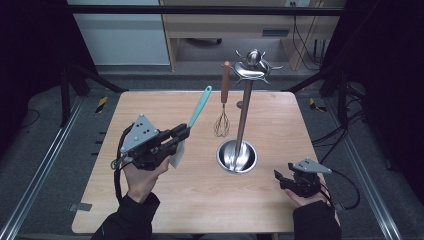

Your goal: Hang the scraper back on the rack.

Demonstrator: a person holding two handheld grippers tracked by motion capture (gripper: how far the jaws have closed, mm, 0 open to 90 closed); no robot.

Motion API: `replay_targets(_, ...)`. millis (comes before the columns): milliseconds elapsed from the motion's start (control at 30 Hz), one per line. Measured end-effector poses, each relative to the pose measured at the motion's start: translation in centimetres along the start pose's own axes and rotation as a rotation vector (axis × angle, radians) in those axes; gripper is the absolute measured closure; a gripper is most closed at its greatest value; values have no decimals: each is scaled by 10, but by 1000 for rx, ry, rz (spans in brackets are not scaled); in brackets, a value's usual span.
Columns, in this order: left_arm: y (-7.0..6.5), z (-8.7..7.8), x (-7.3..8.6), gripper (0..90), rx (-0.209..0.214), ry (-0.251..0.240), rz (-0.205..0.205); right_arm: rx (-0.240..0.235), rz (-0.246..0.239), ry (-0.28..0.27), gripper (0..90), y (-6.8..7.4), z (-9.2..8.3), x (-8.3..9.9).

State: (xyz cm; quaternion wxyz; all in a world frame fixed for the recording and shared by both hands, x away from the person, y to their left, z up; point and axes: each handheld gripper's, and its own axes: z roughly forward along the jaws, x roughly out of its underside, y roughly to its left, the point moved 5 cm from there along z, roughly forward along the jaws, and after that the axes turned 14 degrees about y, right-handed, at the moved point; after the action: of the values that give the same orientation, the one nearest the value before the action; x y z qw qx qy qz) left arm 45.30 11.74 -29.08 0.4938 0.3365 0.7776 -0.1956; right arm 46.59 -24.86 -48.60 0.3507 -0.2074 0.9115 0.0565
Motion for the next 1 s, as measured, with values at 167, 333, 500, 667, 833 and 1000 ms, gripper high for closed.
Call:
replay_targets(167, -5, 2, -6, 815, 16, -9, 5, -1, 0, 2, 402, 0, 0, 0)
replay_targets(333, -11, 3, -13, 815, 28, -22, 14, -1, -2, -1, 407, 0, 0, 0)
replay_targets(500, -19, 5, -20, 815, 38, -32, 27, -3, -1, 0, 413, 0, 0, 0)
replay_targets(667, -24, 6, -26, 815, 43, -31, 40, -5, 0, -1, 416, 0, 0, 0)
replay_targets(833, -26, 7, -28, 815, 43, -28, 49, -5, 0, -3, 419, 0, -1, 0)
replay_targets(1000, -28, 9, -31, 815, 40, -23, 54, -6, -1, -1, 421, 0, -1, 0)
